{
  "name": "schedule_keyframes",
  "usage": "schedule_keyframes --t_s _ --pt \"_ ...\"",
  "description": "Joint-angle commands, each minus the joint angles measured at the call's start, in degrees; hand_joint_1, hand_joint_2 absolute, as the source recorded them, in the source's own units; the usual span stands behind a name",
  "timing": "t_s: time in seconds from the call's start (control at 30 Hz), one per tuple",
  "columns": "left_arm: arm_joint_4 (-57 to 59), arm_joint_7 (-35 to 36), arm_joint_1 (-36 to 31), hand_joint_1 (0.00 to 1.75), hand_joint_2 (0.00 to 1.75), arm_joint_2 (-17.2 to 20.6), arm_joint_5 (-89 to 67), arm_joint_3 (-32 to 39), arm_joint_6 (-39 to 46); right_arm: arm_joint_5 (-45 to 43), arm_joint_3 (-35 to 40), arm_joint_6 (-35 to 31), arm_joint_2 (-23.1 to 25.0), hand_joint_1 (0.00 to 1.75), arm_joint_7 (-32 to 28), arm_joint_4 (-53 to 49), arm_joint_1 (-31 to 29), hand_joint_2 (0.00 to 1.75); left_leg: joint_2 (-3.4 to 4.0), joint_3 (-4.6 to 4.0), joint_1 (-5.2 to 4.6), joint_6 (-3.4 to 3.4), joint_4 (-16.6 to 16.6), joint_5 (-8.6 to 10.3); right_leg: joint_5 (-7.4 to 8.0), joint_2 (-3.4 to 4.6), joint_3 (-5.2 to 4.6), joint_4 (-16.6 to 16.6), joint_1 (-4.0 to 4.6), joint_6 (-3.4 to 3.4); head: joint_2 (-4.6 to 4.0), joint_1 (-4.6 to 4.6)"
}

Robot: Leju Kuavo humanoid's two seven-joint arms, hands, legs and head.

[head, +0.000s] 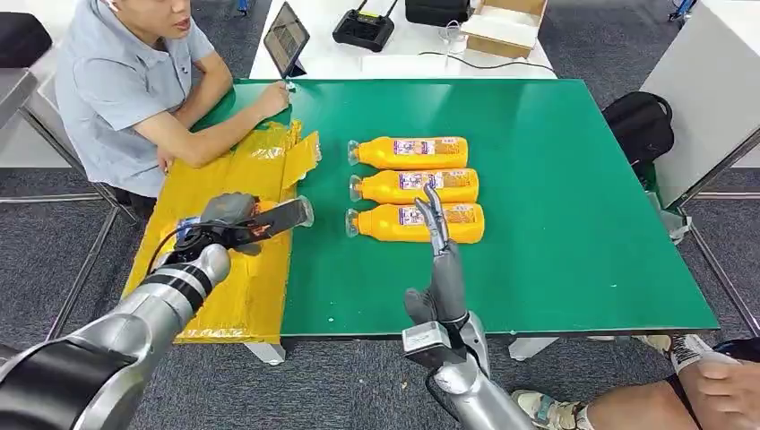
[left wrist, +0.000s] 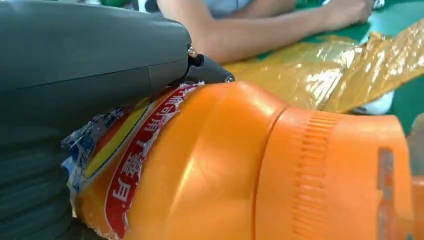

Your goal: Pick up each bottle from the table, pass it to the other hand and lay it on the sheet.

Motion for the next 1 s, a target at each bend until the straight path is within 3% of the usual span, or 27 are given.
schedule_keyframes --t_s 0.03,0.13,0.17,0.27,0.47,0.6,0.63,0.7,0.73,0.77,0.83,1.0 --pt "4.3 -0.2 -1.7 1.75 1.75 -0.8 0.2 2.0 0.0 -0.2 -1.2 0.1 0.2 0.0 -1.9 4.6 -1.4 0.0 0.1 0.33 0.04 0.08 0.0 -0.14 -0.1 0.01 0.33 0.0 0.09 -0.2 0.0 0.0" --pt "4.1 -0.7 -1.2 1.75 1.75 -0.9 0.9 2.7 0.8 0.0 -1.3 0.0 0.2 0.0 -1.9 5.0 -1.5 0.0 0.05 0.19 0.02 0.06 0.0 -0.07 -0.05 -0.02 0.19 0.0 0.06 -0.13 0.0 0.0" --pt "3.9 -1.4 -0.7 1.15 1.75 -0.8 -0.1 1.9 1.8 0.1 -1.5 -0.2 0.2 0.0 -1.9 5.4 -1.5 0.0 0.08 0.32 0.04 0.09 0.0 -0.14 -0.1 -0.02 0.34 0.0 0.1 -0.2 0.0 0.02" --pt "4.4 -4.4 1.0 1.75 1.75 -0.6 -1.6 0.8 1.6 0.3 -1.9 -0.1 -0.4 0.0 -1.9 6.5 -1.4 0.0 0.08 0.26 0.01 0.07 0.0 -0.09 -0.06 0.01 0.26 -0.1 0.05 -0.13 0.0 0.02" --pt "3.5 -10.0 4.6 1.73 1.75 -1.3 -0.8 1.4 2.7 0.9 -1.8 -0.9 -1.2 0.0 -1.9 7.1 -1.2 0.0 0.05 0.3 -0.01 0.07 -0.1 -0.08 -0.06 -0.01 0.3 -0.1 0.02 -0.12 0.0 0.0" --pt "3.5 -10.0 4.6 1.73 1.75 -1.3 -0.8 1.4 2.7 0.9 -1.8 -0.9 -1.2 0.0 -1.9 7.1 -1.2 0.0 0.06 0.3 0.03 0.07 0.0 -0.12 -0.08 -0.02 0.31 -0.1 0.07 -0.16 0.0 0.0" --pt "3.4 -10.4 4.4 1.47 1.75 -1.3 -0.8 1.4 2.4 1.0 -1.8 -1.0 -1.1 0.0 -1.9 7.1 -1.2 0.0 0.04 0.22 0.0 0.06 0.0 -0.07 -0.05 -0.02 0.22 -0.1 0.03 -0.12 0.0 0.0" --pt "3.1 -13.4 4.9 0.49 1.75 -1.2 0.3 2.2 0.3 0.7 -1.7 -1.1 -1.3 0.0 -1.9 6.7 -1.2 0.0 0.04 0.28 0.01 0.07 0.0 -0.08 -0.06 -0.03 0.29 -0.1 0.05 -0.15 0.0 0.02" --pt "3.0 -15.1 5.1 0.09 1.75 -1.1 0.9 2.5 -1.2 0.6 -1.7 -1.1 -1.5 0.0 -1.9 6.5 -1.1 0.0 0.05 0.2 -0.01 0.06 -0.1 -0.04 -0.03 -0.01 0.19 -0.1 0.01 -0.11 0.0 0.0" --pt "2.9 -16.6 5.4 0.12 1.75 -0.9 2.0 3.3 -2.6 0.4 -1.9 -1.2 -1.6 0.0 -1.9 6.4 -1.1 0.0 0.08 0.33 0.01 0.09 0.0 -0.1 -0.07 0.0 0.32 -0.1 0.06 -0.17 0.0 0.0" --pt "2.6 -18.2 5.5 0.0 1.75 -0.7 3.0 3.9 -4.4 0.0 -2.3 -1.3 -1.9 0.0 -1.9 6.3 -1.0 0.0 0.05 0.34 0.01 0.1 -0.1 -0.1 -0.08 -0.04 0.35 -0.1 0.06 -0.18 0.0 0.0" --pt "2.1 -21.1 5.1 0.0 1.75 0.4 4.8 4.8 -8.0 -0.5 -2.6 -0.9 -2.3 0.0 -1.9 6.6 -1.5 0.0 0.11 0.35 0.01 0.1 0.0 -0.13 -0.08 0.01 0.37 -0.1 0.06 -0.17 0.0 0.02"
